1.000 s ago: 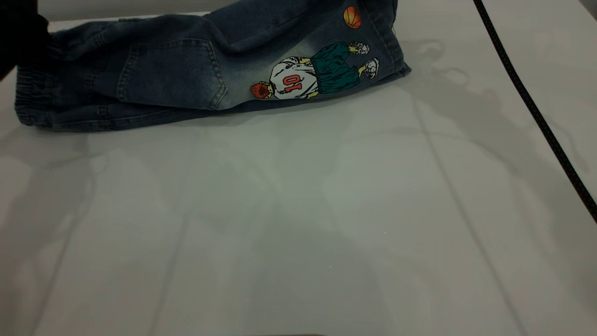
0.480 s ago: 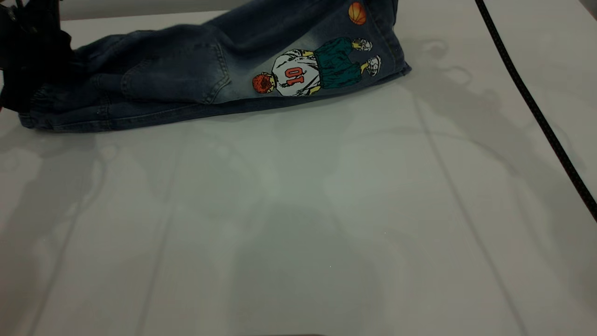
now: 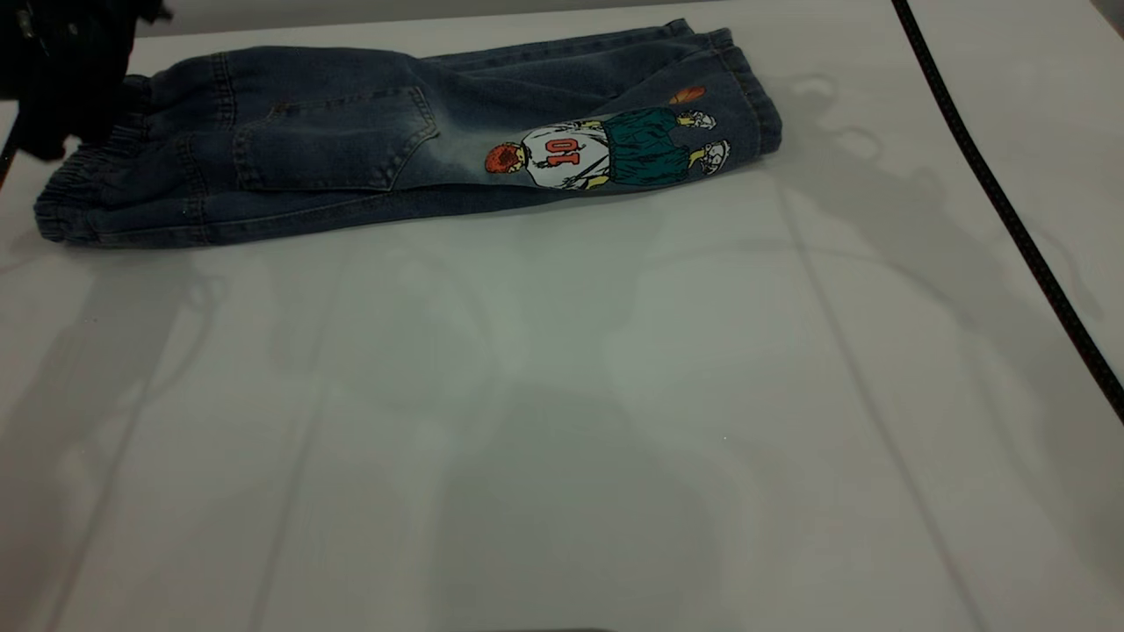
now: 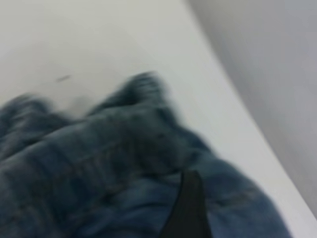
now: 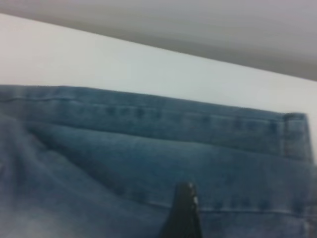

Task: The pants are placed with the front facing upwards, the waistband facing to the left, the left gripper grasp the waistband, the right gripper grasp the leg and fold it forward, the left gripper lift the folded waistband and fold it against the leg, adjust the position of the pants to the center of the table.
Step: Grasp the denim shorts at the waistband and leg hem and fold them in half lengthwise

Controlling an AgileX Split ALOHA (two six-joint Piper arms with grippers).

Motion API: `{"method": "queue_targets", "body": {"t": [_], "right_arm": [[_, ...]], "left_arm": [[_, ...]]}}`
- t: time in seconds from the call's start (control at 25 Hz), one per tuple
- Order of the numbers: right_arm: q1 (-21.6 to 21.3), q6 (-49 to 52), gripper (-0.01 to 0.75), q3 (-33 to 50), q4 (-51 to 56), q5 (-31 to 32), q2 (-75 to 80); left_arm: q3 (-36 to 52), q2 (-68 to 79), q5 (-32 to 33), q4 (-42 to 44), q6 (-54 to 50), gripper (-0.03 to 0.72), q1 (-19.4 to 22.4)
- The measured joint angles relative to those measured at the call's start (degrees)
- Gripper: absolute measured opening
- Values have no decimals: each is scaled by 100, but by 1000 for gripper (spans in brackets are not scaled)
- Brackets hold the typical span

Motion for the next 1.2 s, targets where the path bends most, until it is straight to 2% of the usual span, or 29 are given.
{"method": "queue_targets", "body": {"t": [0.12,0.2,0.28,0.36,0.48,0.6,0.72,0.8,0.96,1.2], "right_arm": [[-22,0,562,0,0,507,-122],[-34,5,563,0,-14,1032,-252],[-34,19,563,-6,-44,1683,-351],[-20,46,563,-12,-97,2215,-402],[63,186,563,-18,-316,2639,-410],[174,338,563,-18,-591,2700,-410],[269,429,564,-18,-741,2705,-410],[310,470,564,-18,-753,2729,-410],[317,562,564,-18,-861,2874,-410],[317,643,564,-18,-908,2980,-410]], "left_arm": [[0,-152,-155,1243,-16,585,0],[0,-362,-4,2148,-16,584,0],[0,-675,492,2814,-16,584,0],[0,-978,1357,3266,-16,584,0],[0,-1384,2697,3442,-16,586,91],[0,-1619,3647,3442,-66,586,447],[0,-1651,4143,3437,-178,586,811],[0,-1627,4249,3432,-185,587,960],[-193,-1537,4720,3444,-140,587,1107],[-890,-1492,6685,3329,894,587,1115]]}}
